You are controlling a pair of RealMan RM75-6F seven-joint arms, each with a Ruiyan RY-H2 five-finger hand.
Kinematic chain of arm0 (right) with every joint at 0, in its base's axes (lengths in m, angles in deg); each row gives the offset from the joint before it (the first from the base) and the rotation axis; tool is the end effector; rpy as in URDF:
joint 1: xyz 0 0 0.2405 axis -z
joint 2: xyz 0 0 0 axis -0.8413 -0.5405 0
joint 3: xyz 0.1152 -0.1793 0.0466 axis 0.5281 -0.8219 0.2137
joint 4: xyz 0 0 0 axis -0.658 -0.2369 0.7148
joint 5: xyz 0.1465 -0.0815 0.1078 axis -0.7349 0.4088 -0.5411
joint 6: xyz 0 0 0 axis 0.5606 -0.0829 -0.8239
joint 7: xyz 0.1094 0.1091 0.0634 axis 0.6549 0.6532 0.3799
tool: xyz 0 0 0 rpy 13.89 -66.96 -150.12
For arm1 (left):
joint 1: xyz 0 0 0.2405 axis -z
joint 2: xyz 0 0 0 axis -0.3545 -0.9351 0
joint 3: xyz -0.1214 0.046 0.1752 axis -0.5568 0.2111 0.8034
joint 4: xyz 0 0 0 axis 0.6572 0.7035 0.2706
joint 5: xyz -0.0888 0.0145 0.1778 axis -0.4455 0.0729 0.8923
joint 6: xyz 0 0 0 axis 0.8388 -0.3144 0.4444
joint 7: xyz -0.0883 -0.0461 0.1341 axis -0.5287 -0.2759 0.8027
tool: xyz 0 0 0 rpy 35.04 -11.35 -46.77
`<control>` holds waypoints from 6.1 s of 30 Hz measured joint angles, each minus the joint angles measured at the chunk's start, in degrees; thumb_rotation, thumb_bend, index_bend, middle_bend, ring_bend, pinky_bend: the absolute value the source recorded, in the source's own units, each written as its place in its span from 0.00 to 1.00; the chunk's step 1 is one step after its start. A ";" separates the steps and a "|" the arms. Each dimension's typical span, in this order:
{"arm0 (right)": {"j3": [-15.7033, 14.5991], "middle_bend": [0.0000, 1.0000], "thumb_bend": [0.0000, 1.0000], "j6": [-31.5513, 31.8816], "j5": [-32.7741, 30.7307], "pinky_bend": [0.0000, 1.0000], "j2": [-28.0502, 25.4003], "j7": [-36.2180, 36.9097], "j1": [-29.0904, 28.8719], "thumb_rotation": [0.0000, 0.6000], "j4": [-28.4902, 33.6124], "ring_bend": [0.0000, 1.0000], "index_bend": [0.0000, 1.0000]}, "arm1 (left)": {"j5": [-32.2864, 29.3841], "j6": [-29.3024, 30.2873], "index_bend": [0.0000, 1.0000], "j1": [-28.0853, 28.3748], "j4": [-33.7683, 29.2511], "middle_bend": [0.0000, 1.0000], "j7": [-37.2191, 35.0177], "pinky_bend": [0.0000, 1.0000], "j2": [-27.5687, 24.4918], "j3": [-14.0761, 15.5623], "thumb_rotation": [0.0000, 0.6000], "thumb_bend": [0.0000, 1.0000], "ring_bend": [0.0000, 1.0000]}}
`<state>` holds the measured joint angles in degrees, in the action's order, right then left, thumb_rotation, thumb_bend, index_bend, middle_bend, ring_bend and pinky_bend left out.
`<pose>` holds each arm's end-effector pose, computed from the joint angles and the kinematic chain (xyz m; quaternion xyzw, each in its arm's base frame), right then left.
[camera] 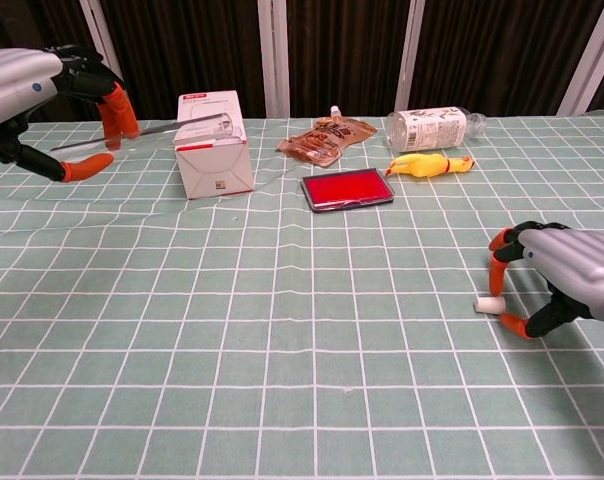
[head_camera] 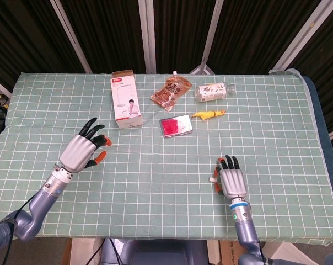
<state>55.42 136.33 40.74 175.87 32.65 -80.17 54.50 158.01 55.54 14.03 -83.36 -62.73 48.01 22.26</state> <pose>-0.1822 -0.2648 -0.0276 0.6560 -0.4374 0.3020 0.5358 -0.1415 0.3182 0.0524 -0.7297 -0.2180 -0.5031 0.4085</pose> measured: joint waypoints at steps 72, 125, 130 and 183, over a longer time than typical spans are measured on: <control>6.94 0.22 0.37 4.73 26.30 0.00 -3.67 -5.03 -18.72 1.00 -13.79 0.00 0.58 | -18.47 -7.82 0.51 6.73 4.52 0.55 6.51 0.04 24.61 -11.27 1.00 0.64 0.17; 6.05 0.22 0.37 5.82 24.86 0.00 -1.36 -6.58 -18.89 1.00 -11.12 0.00 0.58 | -19.51 -7.80 0.51 7.62 3.72 0.55 9.05 0.04 27.03 -11.66 1.00 0.64 0.17; 5.90 0.22 0.37 5.93 24.92 0.00 -1.28 -6.56 -18.81 1.00 -10.95 0.00 0.58 | -19.59 -7.73 0.51 7.61 3.59 0.55 9.33 0.05 27.13 -11.69 1.00 0.64 0.17; 5.39 0.22 0.37 6.31 25.24 0.00 0.02 -6.93 -18.32 1.00 -10.24 0.00 0.58 | -20.02 -7.58 0.51 8.03 3.17 0.55 10.51 0.05 28.88 -12.24 1.00 0.64 0.17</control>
<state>60.81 142.64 65.98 175.89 25.72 -98.49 44.26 137.99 47.95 22.06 -80.18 -52.22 76.89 10.02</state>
